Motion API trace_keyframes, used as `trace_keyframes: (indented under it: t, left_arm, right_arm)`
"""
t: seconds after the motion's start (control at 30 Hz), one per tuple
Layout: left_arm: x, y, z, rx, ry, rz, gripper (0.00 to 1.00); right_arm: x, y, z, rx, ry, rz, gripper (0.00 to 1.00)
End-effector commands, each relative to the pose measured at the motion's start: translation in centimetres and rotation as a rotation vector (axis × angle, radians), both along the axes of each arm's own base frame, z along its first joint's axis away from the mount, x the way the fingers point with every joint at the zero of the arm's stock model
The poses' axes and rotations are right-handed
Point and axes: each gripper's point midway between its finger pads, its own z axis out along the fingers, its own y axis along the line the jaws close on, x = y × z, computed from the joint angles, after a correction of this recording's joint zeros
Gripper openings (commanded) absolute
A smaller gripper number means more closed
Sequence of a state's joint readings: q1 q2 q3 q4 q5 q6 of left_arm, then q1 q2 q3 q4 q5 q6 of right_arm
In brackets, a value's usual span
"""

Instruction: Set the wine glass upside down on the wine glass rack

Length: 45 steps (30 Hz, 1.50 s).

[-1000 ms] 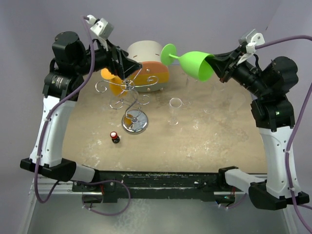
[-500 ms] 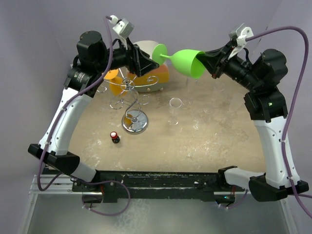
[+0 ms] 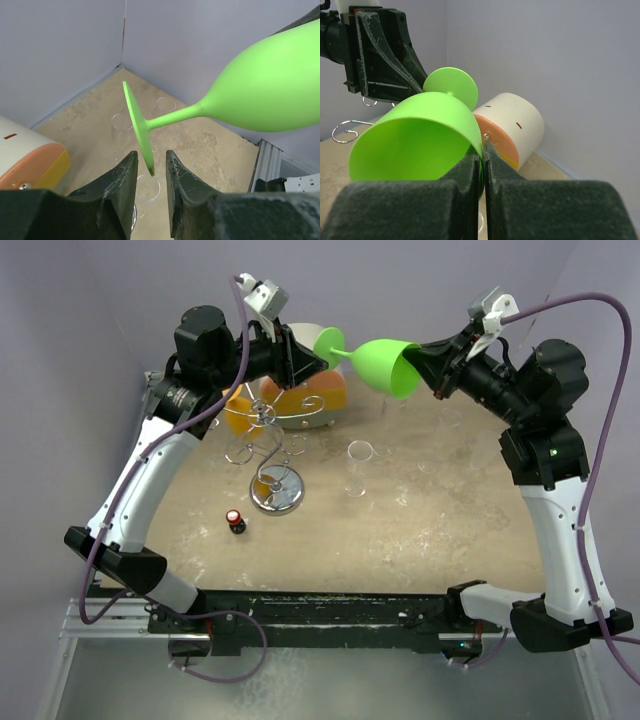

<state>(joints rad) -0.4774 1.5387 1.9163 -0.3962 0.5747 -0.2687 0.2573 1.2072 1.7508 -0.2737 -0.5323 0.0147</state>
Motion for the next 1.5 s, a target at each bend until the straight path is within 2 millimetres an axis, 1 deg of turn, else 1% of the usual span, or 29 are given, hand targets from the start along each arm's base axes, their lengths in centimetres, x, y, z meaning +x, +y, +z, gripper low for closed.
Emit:
trace_keyframes:
  t: [0.0,0.17,0.3,0.43,0.47,0.53,0.63,0.73,0.9,1.0,1.1,1.23,1.33,1.47]
  left_arm:
    - [0.1,0.0,2.0,-0.031,-0.082,0.011,0.31]
    - [0.1,-0.1,2.1,-0.029,-0.096,0.011,0.29]
    - [0.1,-0.2,2.2,-0.031,-0.1,0.009,0.18]
    - [0.0,0.0,2.2,-0.028,-0.105,0.017,0.04]
    - [0.0,0.2,2.3,-0.028,-0.106,0.026,0.0]
    - [-0.2,0.5,2.3,-0.027,-0.11,0.041,0.0]
    - [-0.5,1.1,2.6,-0.027,-0.117,0.059,0.0]
    - [-0.7,1.6,2.7,-0.019,-0.126,0.08,0.0]
    - [-1.1,2.7,3.3,-0.008,-0.156,0.119,0.0]
    - [-1.2,3.8,3.9,-0.009,-0.17,0.148,0.0]
    - [-1.6,5.1,4.7,-0.005,-0.201,0.177,0.0]
    - [-2.3,6.8,5.7,0.017,-0.25,0.224,0.0]
    - [-2.8,8.5,6.4,0.037,-0.285,0.264,0.0]
    - [-3.7,10.9,7.2,0.07,-0.335,0.322,0.0]
  right_arm:
    - [-0.6,0.0,1.7,0.015,-0.07,0.002,0.0]
    - [-0.7,0.1,1.4,0.014,-0.064,0.01,0.0]
    - [-1.0,0.2,1.5,0.013,-0.067,0.022,0.0]
    - [-1.4,0.4,1.5,0.008,-0.074,0.04,0.01]
    - [-1.5,0.4,1.4,0.005,-0.074,0.045,0.05]
    - [-1.9,0.5,1.2,-0.005,-0.076,0.056,0.15]
    - [-2.7,0.6,0.9,-0.014,-0.077,0.079,0.26]
    - [-3.3,0.5,0.9,-0.018,-0.078,0.086,0.4]
    - [-4.3,-0.4,0.8,-0.044,-0.096,0.068,0.61]
    - [-4.9,-1.1,0.7,-0.058,-0.104,0.048,0.7]
    - [-5.6,-1.9,0.9,-0.072,-0.118,0.026,0.75]
    - [-6.4,-2.9,1.2,-0.089,-0.144,-0.014,0.77]
    - [-6.3,-3.9,1.2,-0.101,-0.148,-0.062,0.79]
    - [-5.5,-5.1,0.6,-0.129,-0.136,-0.143,0.8]
